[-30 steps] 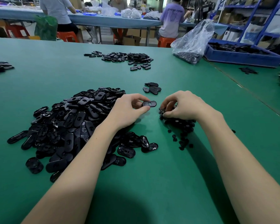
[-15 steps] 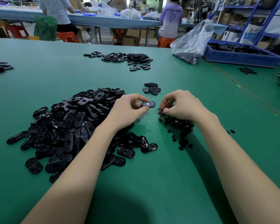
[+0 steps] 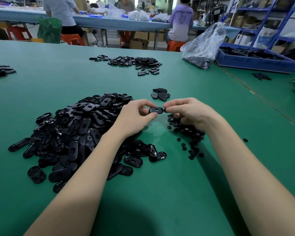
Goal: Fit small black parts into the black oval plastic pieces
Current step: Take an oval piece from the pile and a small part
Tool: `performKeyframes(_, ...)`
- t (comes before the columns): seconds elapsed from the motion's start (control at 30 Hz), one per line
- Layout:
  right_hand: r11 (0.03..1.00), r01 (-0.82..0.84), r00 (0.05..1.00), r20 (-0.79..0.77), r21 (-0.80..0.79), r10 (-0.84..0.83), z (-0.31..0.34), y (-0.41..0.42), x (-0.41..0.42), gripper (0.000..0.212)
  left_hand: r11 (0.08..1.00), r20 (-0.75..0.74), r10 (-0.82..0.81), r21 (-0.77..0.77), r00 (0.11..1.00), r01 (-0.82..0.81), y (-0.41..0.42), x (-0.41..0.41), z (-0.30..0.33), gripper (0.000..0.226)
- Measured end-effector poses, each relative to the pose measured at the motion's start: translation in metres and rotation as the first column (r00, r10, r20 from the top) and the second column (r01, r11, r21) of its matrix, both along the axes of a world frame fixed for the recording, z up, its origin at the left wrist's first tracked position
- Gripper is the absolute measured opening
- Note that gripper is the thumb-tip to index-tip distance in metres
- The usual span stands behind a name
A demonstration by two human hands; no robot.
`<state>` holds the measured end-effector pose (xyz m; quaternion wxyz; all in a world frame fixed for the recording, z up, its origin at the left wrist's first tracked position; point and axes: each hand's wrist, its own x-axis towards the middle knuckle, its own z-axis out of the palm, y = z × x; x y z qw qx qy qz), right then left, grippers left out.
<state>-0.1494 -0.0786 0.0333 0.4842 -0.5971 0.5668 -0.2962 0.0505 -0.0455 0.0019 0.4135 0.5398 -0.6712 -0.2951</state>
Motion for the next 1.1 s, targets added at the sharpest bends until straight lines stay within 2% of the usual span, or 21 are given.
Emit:
performKeyframes(0.1, 1.0, -0.008, 1.0, 0.001, -0.01, 0.008, 0.0, 0.001, 0.001, 0.019, 1.0, 0.003, -0.001, 0.008, 1.0, 0.001, 0.0, 0.0, 0.0, 0.015)
performKeyframes(0.37, 0.993, -0.012, 0.988, -0.155, -0.118, -0.006, -0.001, 0.005, 0.011, 0.007, 1.0, 0.011, -0.019, 0.018, 1.0, 0.018, 0.0, 0.0, 0.0, 0.015)
performKeyframes(0.53, 0.986, 0.003, 0.988, -0.154, -0.169, -0.03, -0.003, 0.003, 0.015, 0.004, 1.0, 0.019, -0.016, 0.017, 1.0, 0.015, 0.0, 0.0, 0.001, 0.015)
performKeyframes(0.8, 0.986, 0.034, 0.99, -0.131, -0.165, -0.056, -0.005, 0.004, 0.019, 0.004, 1.0, 0.036, -0.015, 0.001, 0.999, 0.015, 0.0, 0.001, 0.0, 0.015)
performKeyframes(0.97, 0.984, 0.033, 0.987, -0.148, -0.173, -0.059, -0.005, 0.004, 0.019, 0.008, 1.0, 0.061, -0.018, 0.002, 0.998, 0.018, 0.0, 0.0, 0.001, 0.017)
performKeyframes(1.1, 0.988, 0.032, 0.985, -0.165, -0.152, -0.058, -0.008, 0.004, 0.016, 0.022, 0.999, 0.071, -0.032, 0.008, 0.997, 0.031, 0.0, -0.001, 0.0, 0.017)
